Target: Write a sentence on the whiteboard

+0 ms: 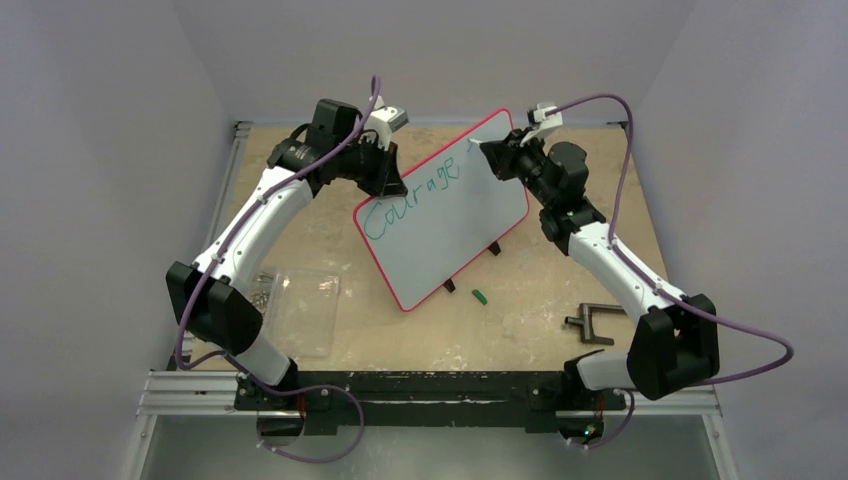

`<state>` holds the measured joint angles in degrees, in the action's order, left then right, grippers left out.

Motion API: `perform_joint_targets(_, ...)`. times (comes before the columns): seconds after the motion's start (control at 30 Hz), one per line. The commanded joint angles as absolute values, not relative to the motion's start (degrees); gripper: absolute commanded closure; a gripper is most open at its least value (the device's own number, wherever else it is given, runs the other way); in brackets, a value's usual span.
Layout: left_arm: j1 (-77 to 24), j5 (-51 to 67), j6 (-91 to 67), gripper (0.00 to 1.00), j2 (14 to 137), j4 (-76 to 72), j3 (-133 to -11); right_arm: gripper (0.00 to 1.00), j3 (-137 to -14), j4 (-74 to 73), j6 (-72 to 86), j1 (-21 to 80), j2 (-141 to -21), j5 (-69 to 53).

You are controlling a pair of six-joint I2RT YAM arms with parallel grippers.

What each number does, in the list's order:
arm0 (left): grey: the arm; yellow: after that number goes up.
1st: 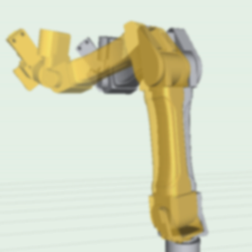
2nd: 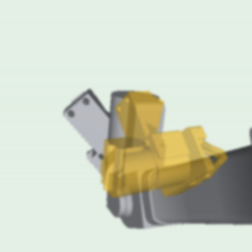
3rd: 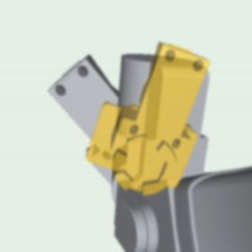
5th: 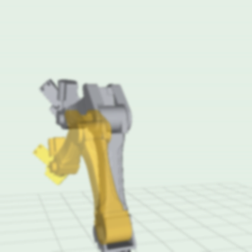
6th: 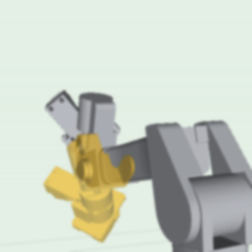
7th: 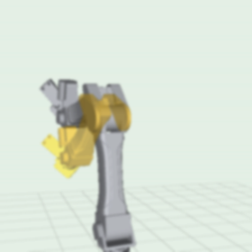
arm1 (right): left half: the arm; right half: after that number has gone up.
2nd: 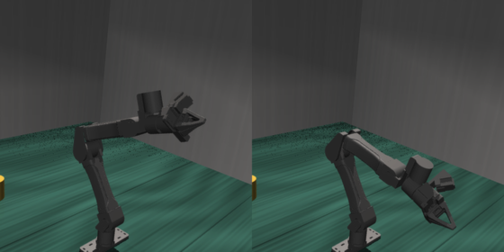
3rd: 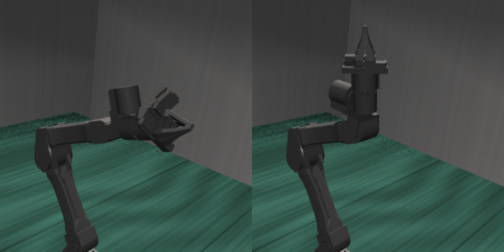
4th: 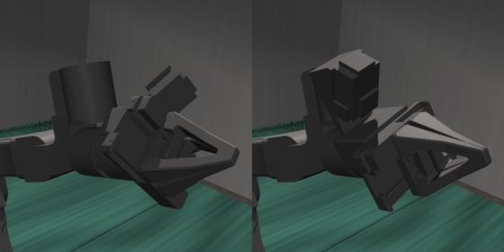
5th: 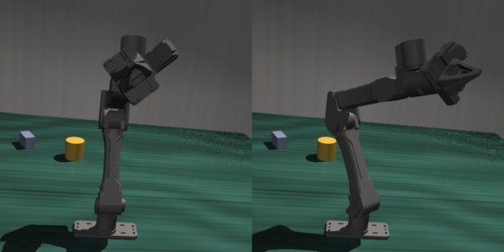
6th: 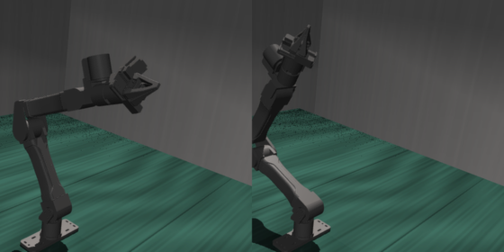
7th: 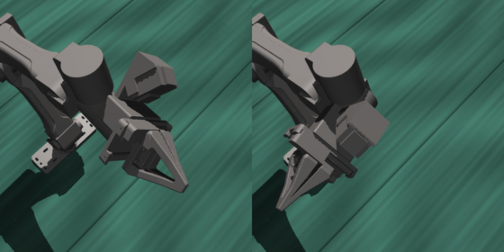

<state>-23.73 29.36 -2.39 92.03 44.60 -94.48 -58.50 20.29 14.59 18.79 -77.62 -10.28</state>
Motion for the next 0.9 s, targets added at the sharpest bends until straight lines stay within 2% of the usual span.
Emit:
perform_joint_targets(0.0, -23.64, 19.34, 1.99, 1.0, 91.5, 46.58, -94.83, 1.0, -61.57, 22.3, 15.58, 18.64, -78.29, -11.78)
perform_joint_targets(0.87, -23.64, 19.42, 2.02, 1.0, 91.36, 46.64, -94.9, 1.0, -55.04, 19.43, 13.9, 18.66, -76.83, -11.03)
